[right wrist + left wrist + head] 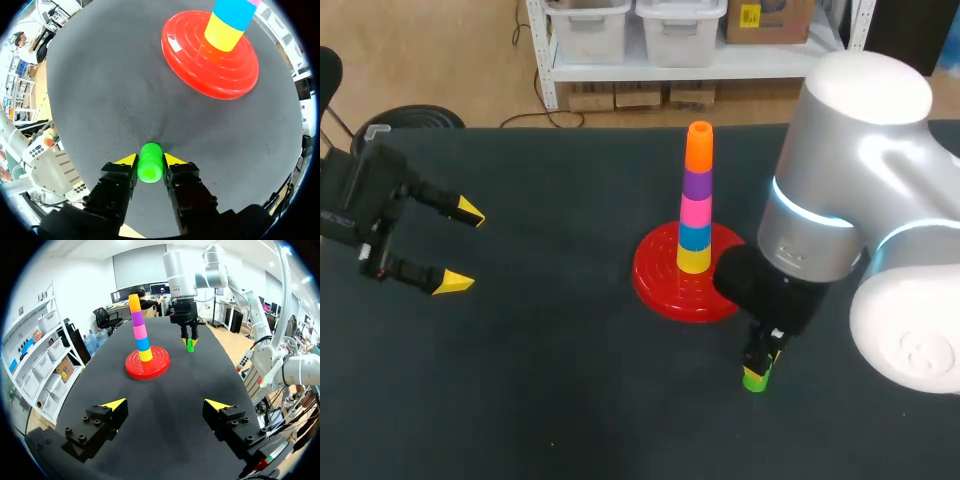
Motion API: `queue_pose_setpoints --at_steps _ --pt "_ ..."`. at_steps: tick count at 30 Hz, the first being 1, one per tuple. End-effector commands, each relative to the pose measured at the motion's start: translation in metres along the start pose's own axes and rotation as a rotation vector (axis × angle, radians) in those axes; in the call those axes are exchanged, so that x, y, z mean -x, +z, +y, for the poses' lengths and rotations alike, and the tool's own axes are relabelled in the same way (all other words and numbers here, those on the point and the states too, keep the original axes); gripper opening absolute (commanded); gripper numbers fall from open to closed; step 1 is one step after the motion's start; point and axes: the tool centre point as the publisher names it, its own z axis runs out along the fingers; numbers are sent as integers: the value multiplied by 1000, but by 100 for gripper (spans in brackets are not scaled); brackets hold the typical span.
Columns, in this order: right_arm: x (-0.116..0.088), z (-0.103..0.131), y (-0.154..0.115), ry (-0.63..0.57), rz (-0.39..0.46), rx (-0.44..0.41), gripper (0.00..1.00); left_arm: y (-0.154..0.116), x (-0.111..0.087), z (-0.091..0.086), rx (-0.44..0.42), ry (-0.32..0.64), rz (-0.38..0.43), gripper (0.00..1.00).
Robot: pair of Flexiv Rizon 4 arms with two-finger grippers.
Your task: Pick up and stack the cylinders on the red base in this order: pink,purple,orange,green
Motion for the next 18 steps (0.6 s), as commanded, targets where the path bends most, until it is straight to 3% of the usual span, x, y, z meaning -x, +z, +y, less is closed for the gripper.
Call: queue_pose_setpoints --at_steps 1,5,9,13,18 --pt "-3 2 -2 3 -12 -11 0 1 -1 0 2 2 -2 100" --pt "1 2 -21 5 -22 -28 0 1 -1 0 2 2 -2 100" --pt "15 3 -58 -29 -20 -71 0 1 -1 0 2 2 -2 100" --pt "27 -3 -96 -41 51 -142 0 1 -1 0 2 2 -2 100" --pt "45 -19 -146 -89 18 -176 0 1 -1 0 2 2 -2 100"
